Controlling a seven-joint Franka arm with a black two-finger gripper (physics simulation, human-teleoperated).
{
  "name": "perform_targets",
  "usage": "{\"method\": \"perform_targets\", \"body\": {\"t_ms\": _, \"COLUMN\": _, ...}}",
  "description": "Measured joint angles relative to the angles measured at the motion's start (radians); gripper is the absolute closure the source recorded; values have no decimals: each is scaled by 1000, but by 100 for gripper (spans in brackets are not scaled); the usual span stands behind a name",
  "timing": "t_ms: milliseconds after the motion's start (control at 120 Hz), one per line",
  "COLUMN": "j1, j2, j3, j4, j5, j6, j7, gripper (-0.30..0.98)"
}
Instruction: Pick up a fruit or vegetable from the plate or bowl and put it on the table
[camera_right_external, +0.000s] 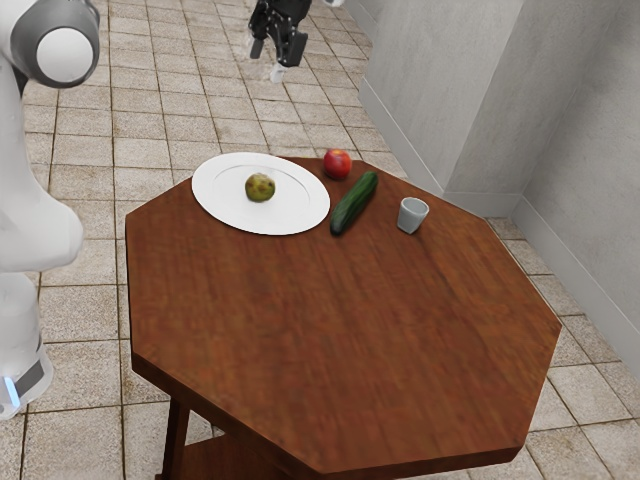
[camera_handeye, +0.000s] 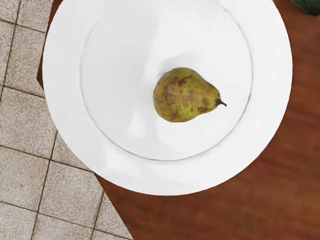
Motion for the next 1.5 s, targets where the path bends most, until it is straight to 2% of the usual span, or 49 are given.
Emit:
{"method": "perform_targets", "body": {"t_ms": 117, "j1": -31, "j2": 2, "j3": 6, "j4": -5, "j5": 9, "j6": 156, "j7": 36, "gripper": 2}}
{"method": "perform_targets", "body": {"t_ms": 250, "j1": -30, "j2": -7, "j3": 9, "j4": -5, "j5": 8, "j6": 253, "j7": 69, "gripper": 2}}
{"method": "perform_targets", "body": {"t_ms": 500, "j1": -21, "j2": -12, "j3": 10, "j4": 1, "j5": 1, "j6": 326, "j7": 115, "gripper": 2}}
{"method": "perform_targets", "body": {"t_ms": 617, "j1": 9, "j2": 6, "j3": 10, "j4": 87, "j5": 12, "j6": 316, "j7": 134, "gripper": 2}}
{"method": "perform_targets", "body": {"t_ms": 667, "j1": 56, "j2": 45, "j3": -24, "j4": 198, "j5": 33, "j6": 289, "j7": 145, "gripper": 2}}
{"method": "perform_targets", "body": {"t_ms": 700, "j1": 88, "j2": 81, "j3": -51, "j4": 220, "j5": 44, "j6": 267, "j7": 152, "gripper": 2}}
{"method": "perform_targets", "body": {"t_ms": 758, "j1": 129, "j2": 109, "j3": -128, "j4": 144, "j5": 57, "j6": 234, "j7": 165, "gripper": 2}}
{"method": "perform_targets", "body": {"t_ms": 817, "j1": 96, "j2": 116, "j3": -182, "j4": 53, "j5": 57, "j6": 210, "j7": 176, "gripper": 2}}
{"method": "perform_targets", "body": {"t_ms": 925, "j1": -42, "j2": 122, "j3": -213, "j4": -42, "j5": -24, "j6": 169, "j7": 195, "gripper": 2}}
{"method": "perform_targets", "body": {"t_ms": 1017, "j1": -93, "j2": 115, "j3": -205, "j4": -64, "j5": -80, "j6": 111, "j7": 214, "gripper": 2}}
{"method": "perform_targets", "body": {"t_ms": 1133, "j1": -24, "j2": 85, "j3": -210, "j4": -79, "j5": -135, "j6": 51, "j7": 236, "gripper": 2}}
{"method": "perform_targets", "body": {"t_ms": 1300, "j1": 200, "j2": 80, "j3": -269, "j4": -73, "j5": -168, "j6": 6, "j7": 273, "gripper": 2}}
{"method": "perform_targets", "body": {"t_ms": 1325, "j1": 311, "j2": 79, "j3": -357, "j4": -73, "j5": -171, "j6": 3, "j7": 279, "gripper": 2}}
{"method": "perform_targets", "body": {"t_ms": 1350, "j1": 483, "j2": 71, "j3": -511, "j4": -74, "j5": -172, "j6": 2, "j7": 287, "gripper": 2}}
{"method": "perform_targets", "body": {"t_ms": 1400, "j1": 981, "j2": 41, "j3": -989, "j4": -81, "j5": -174, "j6": 3, "j7": 313, "gripper": 2}}
{"method": "perform_targets", "body": {"t_ms": 1450, "j1": 1554, "j2": -8, "j3": -1565, "j4": -95, "j5": -175, "j6": 2, "j7": 348, "gripper": 2}}
{"method": "perform_targets", "body": {"t_ms": 1475, "j1": 1739, "j2": -24, "j3": -1769, "j4": -96, "j5": -174, "j6": -1, "j7": 367, "gripper": 2}}
{"method": "perform_targets", "body": {"t_ms": 1500, "j1": 1831, "j2": -31, "j3": -1898, "j4": -96, "j5": -174, "j6": -4, "j7": 384, "gripper": 2}}
